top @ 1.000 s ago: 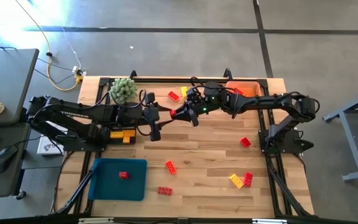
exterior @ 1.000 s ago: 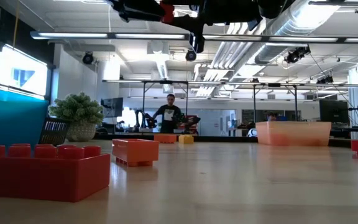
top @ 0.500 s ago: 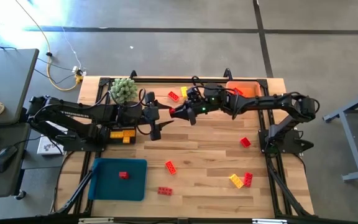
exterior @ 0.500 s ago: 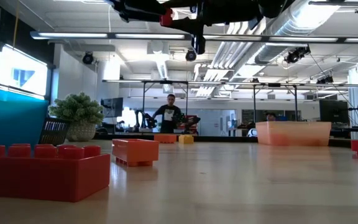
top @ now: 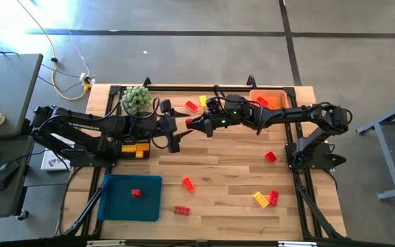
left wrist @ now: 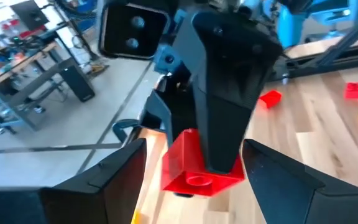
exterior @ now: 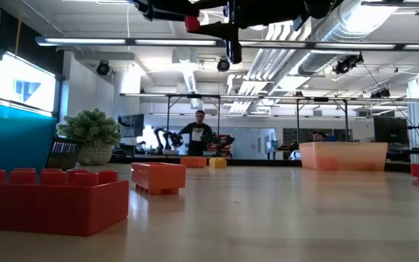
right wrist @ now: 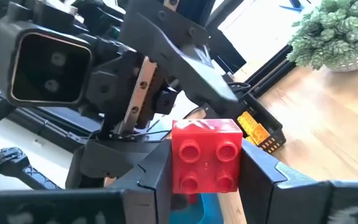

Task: Sort & place blocks by color
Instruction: Put the red game piece into the blue bin

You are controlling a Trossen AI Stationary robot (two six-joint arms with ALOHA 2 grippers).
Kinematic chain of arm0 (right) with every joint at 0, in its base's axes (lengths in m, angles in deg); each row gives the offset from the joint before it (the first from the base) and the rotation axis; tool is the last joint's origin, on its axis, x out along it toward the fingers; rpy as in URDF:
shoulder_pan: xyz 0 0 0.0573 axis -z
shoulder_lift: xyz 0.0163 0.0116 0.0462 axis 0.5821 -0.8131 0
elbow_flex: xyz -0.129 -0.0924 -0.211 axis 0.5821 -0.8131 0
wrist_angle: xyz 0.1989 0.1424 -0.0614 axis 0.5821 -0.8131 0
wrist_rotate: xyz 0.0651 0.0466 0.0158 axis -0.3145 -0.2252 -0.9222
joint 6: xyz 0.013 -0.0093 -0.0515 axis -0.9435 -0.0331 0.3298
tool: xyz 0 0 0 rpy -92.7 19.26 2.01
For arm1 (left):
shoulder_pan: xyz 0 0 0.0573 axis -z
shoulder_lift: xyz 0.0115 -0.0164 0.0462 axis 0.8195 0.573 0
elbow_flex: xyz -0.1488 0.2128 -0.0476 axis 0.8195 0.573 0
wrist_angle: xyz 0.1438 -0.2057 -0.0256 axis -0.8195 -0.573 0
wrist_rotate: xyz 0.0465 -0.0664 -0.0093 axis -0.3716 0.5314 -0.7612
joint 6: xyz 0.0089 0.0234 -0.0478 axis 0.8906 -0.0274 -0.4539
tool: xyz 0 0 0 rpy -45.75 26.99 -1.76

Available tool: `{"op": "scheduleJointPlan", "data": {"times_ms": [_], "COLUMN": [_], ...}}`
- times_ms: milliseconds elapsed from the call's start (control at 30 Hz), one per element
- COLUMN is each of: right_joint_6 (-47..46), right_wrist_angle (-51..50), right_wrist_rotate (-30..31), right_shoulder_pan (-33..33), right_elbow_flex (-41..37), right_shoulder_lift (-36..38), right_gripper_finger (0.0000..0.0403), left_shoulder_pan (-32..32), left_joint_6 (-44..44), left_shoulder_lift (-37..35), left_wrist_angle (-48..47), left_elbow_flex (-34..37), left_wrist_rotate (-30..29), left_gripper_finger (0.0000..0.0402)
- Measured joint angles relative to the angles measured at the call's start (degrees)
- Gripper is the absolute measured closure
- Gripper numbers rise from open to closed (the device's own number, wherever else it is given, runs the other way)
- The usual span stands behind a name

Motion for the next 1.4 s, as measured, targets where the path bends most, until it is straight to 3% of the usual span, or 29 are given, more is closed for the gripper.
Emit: {"op": "scheduleJointPlan", "data": {"times_ms": [233,767,1067,1400], "right_joint_6": [0.02,0.1,4.65,4.7], "right_wrist_angle": [0.04,0.34,0.37,0.38], "right_wrist_rotate": [0.24,-0.59,-1.16,-1.14], "right_shoulder_pan": [0.02,0.11,0.44,1.25], "right_elbow_flex": [0.0,0.0,0.0,0.0], "right_shoulder_lift": [0.0,-0.09,-0.09,-0.15], "right_gripper_finger": [0.0288,0.0272,0.0224,0.0211], "left_shoulder_pan": [-0.02,0.02,0.11,0.09], "left_joint_6": [0.02,3.4,3.37,2.78], "left_shoulder_lift": [0.01,0.01,-0.03,-0.05], "left_wrist_angle": [-0.29,-1.05,-2.22,-4.45], "left_elbow_flex": [0.02,0.02,-0.02,-0.06], "left_wrist_rotate": [-1.75,-1.75,-2.05,-2.68], "left_gripper_finger": [0.0169,0.0287,0.0287,0.0288]}}
